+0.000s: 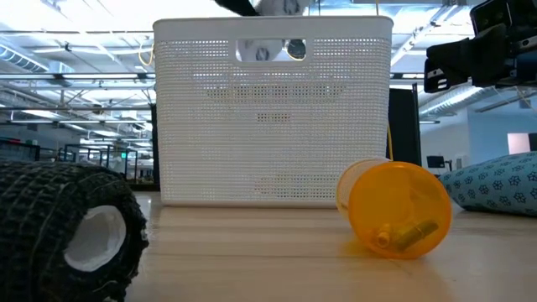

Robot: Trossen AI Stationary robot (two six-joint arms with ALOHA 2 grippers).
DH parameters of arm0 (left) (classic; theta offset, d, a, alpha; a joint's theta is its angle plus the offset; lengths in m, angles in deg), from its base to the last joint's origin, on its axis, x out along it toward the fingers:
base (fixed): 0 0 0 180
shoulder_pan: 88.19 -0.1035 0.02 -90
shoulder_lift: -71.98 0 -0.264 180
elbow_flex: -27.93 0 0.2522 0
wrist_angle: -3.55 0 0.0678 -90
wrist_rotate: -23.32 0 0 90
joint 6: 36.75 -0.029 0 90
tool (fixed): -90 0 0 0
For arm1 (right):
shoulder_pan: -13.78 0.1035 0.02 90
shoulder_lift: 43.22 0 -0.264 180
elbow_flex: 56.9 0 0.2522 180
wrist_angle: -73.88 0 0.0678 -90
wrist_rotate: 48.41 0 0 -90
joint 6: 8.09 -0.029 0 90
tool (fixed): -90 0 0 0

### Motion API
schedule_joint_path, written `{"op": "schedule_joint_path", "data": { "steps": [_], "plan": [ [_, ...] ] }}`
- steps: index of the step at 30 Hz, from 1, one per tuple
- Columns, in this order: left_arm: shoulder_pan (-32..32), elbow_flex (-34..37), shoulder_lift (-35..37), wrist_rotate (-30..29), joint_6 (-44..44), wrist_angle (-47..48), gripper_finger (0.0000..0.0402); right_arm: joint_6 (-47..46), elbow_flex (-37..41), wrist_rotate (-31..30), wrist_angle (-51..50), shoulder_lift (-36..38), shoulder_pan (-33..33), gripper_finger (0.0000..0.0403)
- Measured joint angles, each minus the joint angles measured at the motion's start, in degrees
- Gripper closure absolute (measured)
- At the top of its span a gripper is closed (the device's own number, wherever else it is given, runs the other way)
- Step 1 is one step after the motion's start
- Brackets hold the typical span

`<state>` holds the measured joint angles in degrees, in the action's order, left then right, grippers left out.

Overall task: Pick & place medical supplies in basket/bin
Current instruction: Put the mailer bag into the basket

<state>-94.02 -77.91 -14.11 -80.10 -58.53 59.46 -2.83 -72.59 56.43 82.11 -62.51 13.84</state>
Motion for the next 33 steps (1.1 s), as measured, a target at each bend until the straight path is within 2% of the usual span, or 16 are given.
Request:
{"op": "schedule_joint_path", "data": {
  "steps": [3, 8, 12, 23, 33],
  "plan": [
    [-2.97, -3.98, -5.07, 3.46, -4.69, 3.97, 0.0401, 0.04, 0.0, 0.0, 0.01, 0.0, 0.0, 0.0403],
    [-6.15, -7.81, -12.02, 5.11, -13.49, 12.97, 0.0401, 0.14, 0.0, 0.01, 0.01, 0.0, 0.0, 0.0403],
    [-7.87, -9.48, -14.95, 6.58, -19.58, 18.18, 0.0401, 0.17, 0.0, 0.0, 0.01, -0.02, 0.0, 0.0403],
    [-9.87, -9.44, -23.07, 5.39, -28.48, 18.56, 0.0401, 0.15, 0.0, -0.01, -1.04, -0.02, -0.02, 0.0403],
    [-10.09, -9.44, -31.8, 2.83, -29.56, 18.7, 0.0401, 0.15, 0.0, -0.01, -1.3, 0.0, 0.0, 0.0403]
  ]
}}
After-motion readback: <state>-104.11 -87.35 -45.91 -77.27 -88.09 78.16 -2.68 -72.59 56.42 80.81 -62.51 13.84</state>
